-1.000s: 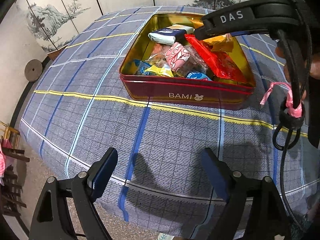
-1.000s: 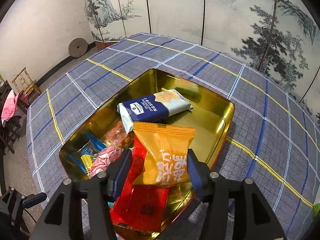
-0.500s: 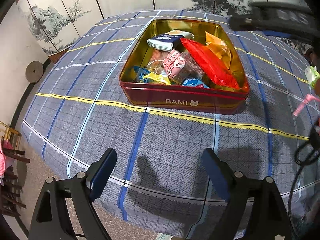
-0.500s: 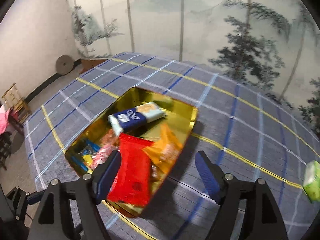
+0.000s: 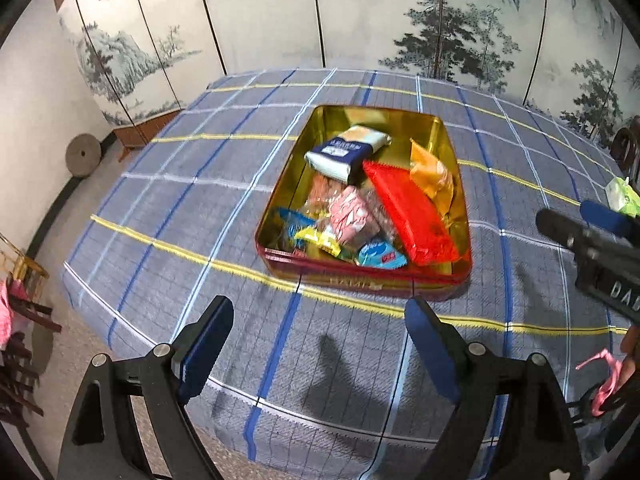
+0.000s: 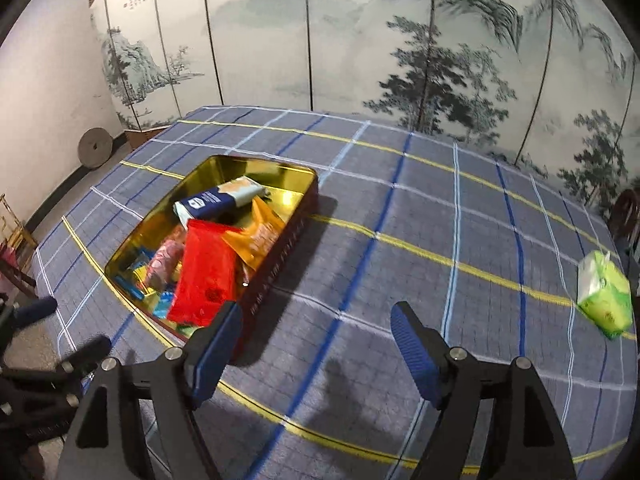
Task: Organize snacks
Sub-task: 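Lift the open right tool away from the tin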
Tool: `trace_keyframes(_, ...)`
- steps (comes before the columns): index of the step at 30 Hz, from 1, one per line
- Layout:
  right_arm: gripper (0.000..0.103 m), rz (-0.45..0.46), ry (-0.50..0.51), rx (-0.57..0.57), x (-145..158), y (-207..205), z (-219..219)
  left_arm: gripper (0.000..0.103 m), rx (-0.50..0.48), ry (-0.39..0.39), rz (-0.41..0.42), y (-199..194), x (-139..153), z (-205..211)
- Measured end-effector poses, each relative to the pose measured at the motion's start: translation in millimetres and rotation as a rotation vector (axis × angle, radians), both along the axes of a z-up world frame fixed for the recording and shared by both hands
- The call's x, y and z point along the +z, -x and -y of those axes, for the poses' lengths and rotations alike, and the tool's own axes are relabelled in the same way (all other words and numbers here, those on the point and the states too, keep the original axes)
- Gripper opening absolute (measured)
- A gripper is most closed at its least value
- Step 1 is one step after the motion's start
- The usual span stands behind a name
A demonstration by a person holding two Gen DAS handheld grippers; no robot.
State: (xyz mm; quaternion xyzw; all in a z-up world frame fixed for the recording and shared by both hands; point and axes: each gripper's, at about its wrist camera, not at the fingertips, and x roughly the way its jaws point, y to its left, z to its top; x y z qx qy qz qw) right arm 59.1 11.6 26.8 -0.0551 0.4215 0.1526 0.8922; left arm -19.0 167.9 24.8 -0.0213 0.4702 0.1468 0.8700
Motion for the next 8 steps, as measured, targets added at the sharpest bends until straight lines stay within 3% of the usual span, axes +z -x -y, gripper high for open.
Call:
trace_keyframes(3, 0.078, -0.009, -0.005, -0.013, -4, 2, 8, 0.085, -0.021, 0.05, 0.005, -3, 2, 2)
trace_keyframes(8, 0.078, -0.011, -0.021, -0.018, -3, 1, 15, 0.086, -0.038, 0.041, -0.016, -8, 0, 11)
